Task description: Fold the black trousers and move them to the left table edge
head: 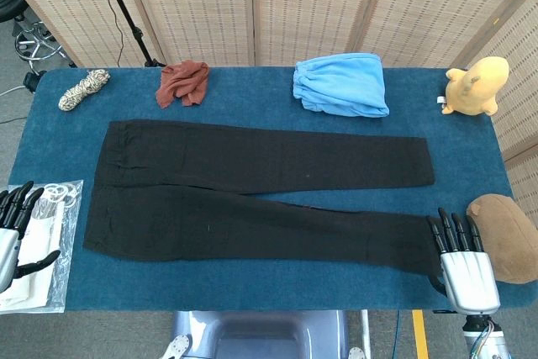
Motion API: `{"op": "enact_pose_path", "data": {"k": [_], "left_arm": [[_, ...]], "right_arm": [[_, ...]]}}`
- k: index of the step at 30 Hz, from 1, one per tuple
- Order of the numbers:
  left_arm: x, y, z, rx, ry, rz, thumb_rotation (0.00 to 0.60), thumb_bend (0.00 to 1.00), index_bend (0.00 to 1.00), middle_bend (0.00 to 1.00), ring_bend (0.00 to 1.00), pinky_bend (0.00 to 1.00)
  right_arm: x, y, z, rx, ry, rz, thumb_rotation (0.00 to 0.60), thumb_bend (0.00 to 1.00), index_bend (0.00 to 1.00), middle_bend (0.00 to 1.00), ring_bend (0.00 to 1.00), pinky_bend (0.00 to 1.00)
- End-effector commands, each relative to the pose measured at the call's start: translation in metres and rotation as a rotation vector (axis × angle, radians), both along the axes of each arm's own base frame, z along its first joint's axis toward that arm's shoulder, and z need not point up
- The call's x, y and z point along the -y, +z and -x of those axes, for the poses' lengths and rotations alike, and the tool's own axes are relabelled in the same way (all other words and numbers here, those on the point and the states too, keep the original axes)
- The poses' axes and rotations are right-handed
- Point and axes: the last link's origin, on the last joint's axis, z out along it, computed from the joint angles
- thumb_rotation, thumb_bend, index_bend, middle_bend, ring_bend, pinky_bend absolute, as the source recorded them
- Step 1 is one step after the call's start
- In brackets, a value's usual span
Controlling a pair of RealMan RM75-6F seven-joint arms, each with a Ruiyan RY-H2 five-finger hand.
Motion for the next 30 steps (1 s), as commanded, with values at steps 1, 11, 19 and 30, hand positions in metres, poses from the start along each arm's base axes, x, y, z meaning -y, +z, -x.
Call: {"op": "enact_pose_path", "data": {"k": [1,11,19,30], "left_arm": [[0.0,0.0,0.0,0.002,0.002,0.002,0.6,0.0,0.0,0.0,0.0,0.0],[0.0,0.001,0.0,0.02,0.004,0.003,0.6,0.0,0.0,0.0,0.0,0.0],[-0.002,0.0,0.001,0.021,0.014,0.007,0.6,0.0,0.0,0.0,0.0,0.0],[-0.004,0.0,0.002,0.028,0.028,0.01,0.6,0.0,0.0,0.0,0.0,0.0]], "right_arm": [[-0.002,-0.002,-0.001,0.014,-0.001,-0.007,0.6,0.0,0.0,0.0,0.0,0.0],[-0.005,-0.021,0.001,0.0,0.028,-0.058,0.6,0.0,0.1,0.0,0.0,0.0],[-0.001,-0.049,0.02,-0.016,0.018,-0.084,0.6,0.0,0.16,0.0,0.0,0.0],[0.0,-0.077,0.026,0.016,0.034,-0.101,0.6,0.0,0.11,0.0,0.0,0.0]]}}
